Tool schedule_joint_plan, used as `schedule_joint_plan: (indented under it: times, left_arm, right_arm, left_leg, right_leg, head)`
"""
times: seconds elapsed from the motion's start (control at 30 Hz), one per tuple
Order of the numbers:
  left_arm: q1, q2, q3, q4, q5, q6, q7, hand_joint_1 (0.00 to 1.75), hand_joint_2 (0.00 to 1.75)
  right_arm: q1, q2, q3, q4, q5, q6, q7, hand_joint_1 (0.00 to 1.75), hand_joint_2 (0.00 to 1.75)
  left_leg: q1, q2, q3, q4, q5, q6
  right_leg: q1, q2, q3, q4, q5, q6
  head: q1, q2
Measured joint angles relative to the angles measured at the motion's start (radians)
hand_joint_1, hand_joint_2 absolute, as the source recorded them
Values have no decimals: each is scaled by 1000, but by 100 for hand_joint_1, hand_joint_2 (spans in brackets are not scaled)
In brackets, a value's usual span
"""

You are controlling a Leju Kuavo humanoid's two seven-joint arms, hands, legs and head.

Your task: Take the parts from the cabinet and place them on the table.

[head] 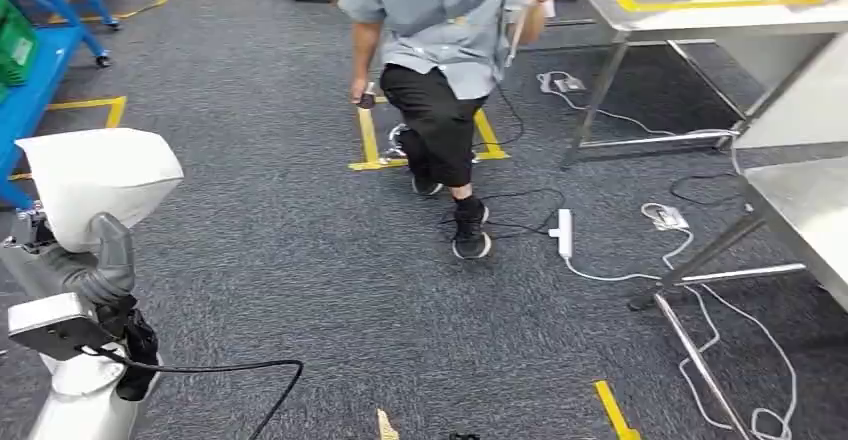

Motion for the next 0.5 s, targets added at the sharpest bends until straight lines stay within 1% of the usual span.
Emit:
schedule_joint_plan:
  times: [0.03, 0.07, 0.1, 0.13, 0.17, 0.23, 0.27, 0.3, 0.33, 0.37, 0.4, 0.43, 0.47, 0.5]
  left_arm:
    - [0, 0, 0, 0, 0, 0, 0, 175, 175]
    - [0, 0, 0, 0, 0, 0, 0, 175, 175]
    - [0, 0, 1, 0, 0, 0, 0, 175, 175]
    - [0, 0, 1, 0, 0, 0, 0, 175, 175]
    - [0, 1, 1, 0, 0, 0, 0, 175, 175]
    - [0, 0, 1, 0, -1, 0, 0, 175, 175]
    - [-1, -1, 0, 0, -1, 0, 0, 175, 175]
    - [-2, 0, 0, -1, -2, 0, 0, 175, 175]
    - [-2, 2, 0, -1, -2, 0, 0, 175, 175]
    - [-1, 3, 1, -1, -2, 0, -1, 175, 175]
    - [2, 3, 1, -1, -2, 1, 0, 175, 175]
    - [5, 3, 1, -1, -2, 3, 0, 175, 175]
    - [7, 4, 1, 0, -2, 3, 0, 175, 175]
    - [8, 4, 1, 0, -2, 5, 0, 175, 175]
  right_arm:
    - [1, 0, 0, 0, 0, 0, 0, 0, 175]
    - [2, 0, 0, 0, 0, 0, 0, 0, 175]
    - [1, 0, 0, 0, 1, 0, 0, 0, 175]
    - [-2, 0, 0, 0, 1, 0, 0, 0, 175]
    - [-4, 0, 0, 0, 2, 2, 0, 0, 175]
    - [-2, 0, 0, 0, 2, 3, 0, 0, 175]
    - [0, 0, 0, 0, 2, 3, 0, 0, 175]
    - [2, 0, 0, 0, 2, 3, 0, 0, 175]
    - [1, 0, 0, 0, 2, 3, 0, 0, 175]
    - [-1, 0, 0, 0, 2, 2, 0, 0, 175]
    - [-3, 0, 0, 0, 2, 3, 0, 0, 175]
    - [-3, 1, 0, 0, 2, 4, 0, 0, 175]
    - [-2, 1, 0, 0, 2, 5, 0, 0, 175]
    - [0, 1, 0, 0, 2, 6, 0, 0, 175]
  left_leg:
    - [0, 12, 1, 0, -1, -2]
    - [0, 24, 4, 0, -3, -4]
    - [-1, 32, 7, 0, -5, -7]
    - [-7, 42, 9, 1, -9, -13]
    - [-8, 48, 10, 1, -10, -18]
    - [-7, 68, 14, -2, -8, -26]
    - [-6, 81, 20, -5, -10, -33]
    - [0, 64, 22, 2, -21, -42]
    - [1, 7, 11, 33, -46, -45]
    - [1, -24, -17, 95, -85, -45]
    - [1, -36, -54, 175, -125, -47]
    - [1, -39, -93, 256, -157, -48]
    - [0, -40, -116, 301, -164, -48]
    - [1, -40, -115, 293, -142, -48]
  right_leg:
    - [0, -4, 35, -65, 38, -2]
    - [1, -17, 90, -163, 81, -5]
    - [5, -56, 145, -254, 109, -10]
    - [18, -104, 165, -294, 93, -16]
    - [15, -86, 172, -298, 101, -21]
    - [19, -66, 166, -296, 103, -28]
    - [18, -52, 164, -302, 107, -36]
    - [8, -39, 178, -313, 115, -43]
    - [6, -29, 179, -315, 118, -49]
    - [5, -18, 178, -315, 118, -51]
    - [5, -5, 178, -315, 118, -53]
    - [6, 9, 177, -315, 118, -54]
    - [6, 25, 177, -314, 118, -54]
    - [6, 41, 178, -313, 118, -54]
  head:
    - [0, 0]
    - [0, 0]
    - [1, 0]
    - [0, 0]
    - [-4, 0]
    - [-4, 0]
    - [-2, 0]
    - [-4, 0]
    - [-9, 0]
    - [-14, 0]
    - [-15, 0]
    - [-16, 0]
    - [-16, 0]
    - [-15, 0]
